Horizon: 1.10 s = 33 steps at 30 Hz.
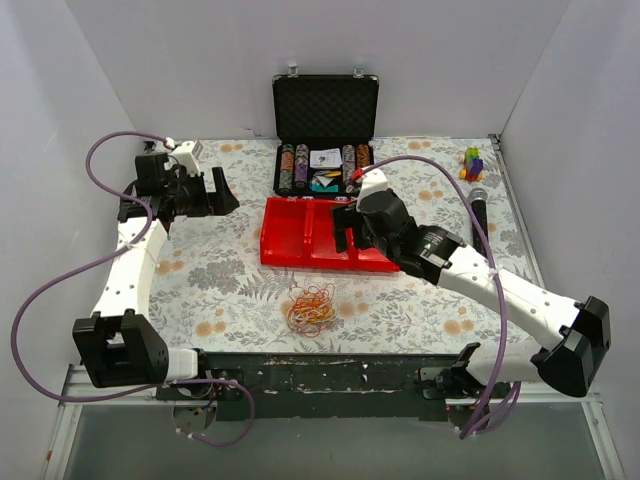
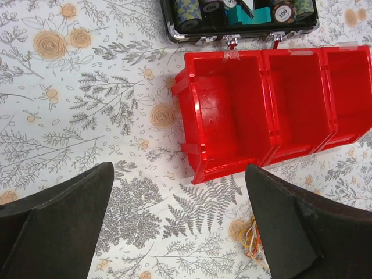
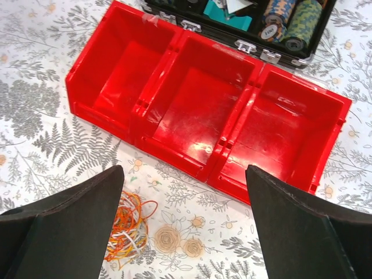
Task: Untangle the cables
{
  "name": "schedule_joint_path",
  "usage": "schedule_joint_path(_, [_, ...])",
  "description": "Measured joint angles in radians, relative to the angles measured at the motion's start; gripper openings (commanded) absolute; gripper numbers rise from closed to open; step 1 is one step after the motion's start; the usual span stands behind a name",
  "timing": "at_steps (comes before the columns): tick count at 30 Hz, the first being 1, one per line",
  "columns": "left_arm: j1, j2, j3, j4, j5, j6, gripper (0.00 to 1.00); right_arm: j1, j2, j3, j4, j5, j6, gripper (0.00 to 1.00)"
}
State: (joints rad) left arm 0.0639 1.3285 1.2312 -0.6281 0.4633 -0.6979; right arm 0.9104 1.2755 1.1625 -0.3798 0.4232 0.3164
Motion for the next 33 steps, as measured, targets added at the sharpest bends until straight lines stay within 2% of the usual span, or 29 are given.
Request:
schedule_joint_path(7, [0.000, 0.000, -0.014, -0.001, 0.007, -0.004, 0.98, 0.019, -0.021, -0.060, 0.047, -0.050, -0.007, 0.95])
schedule_joint_path(9, [0.000, 0.000, -0.018, -0.001, 0.019, -0.001, 0.94, 0.026, -0.022, -0.076, 0.047, -0.061, -0.010, 0.94])
schedule_joint_path(11, [0.000, 0.000, -0.029, -0.001, 0.033, 0.005, 0.91, 0.040, -0.021, -0.086, 0.046, -0.062, -0.022, 0.87])
schedule_joint_path(15, [-0.002, 0.000, -0.066, -0.002, 0.066, 0.021, 0.86, 0.111, 0.004, -0.087, 0.052, -0.045, -0.041, 0.67])
schedule_joint_path(19, [-0.019, 0.000, -0.106, 0.002, 0.079, 0.043, 0.80, 0.192, 0.080, -0.103, 0.079, -0.022, -0.040, 0.59])
schedule_joint_path(25, [-0.090, 0.008, -0.172, 0.008, 0.077, 0.088, 0.75, 0.251, 0.182, -0.153, 0.105, -0.018, -0.032, 0.57])
schedule_joint_path(30, [-0.171, 0.010, -0.207, 0.011, 0.085, 0.119, 0.75, 0.252, 0.201, -0.173, 0.137, -0.014, -0.017, 0.57])
schedule_joint_path(33, [-0.212, 0.010, -0.225, 0.009, 0.100, 0.130, 0.78, 0.252, 0.201, -0.192, 0.157, -0.013, -0.003, 0.57])
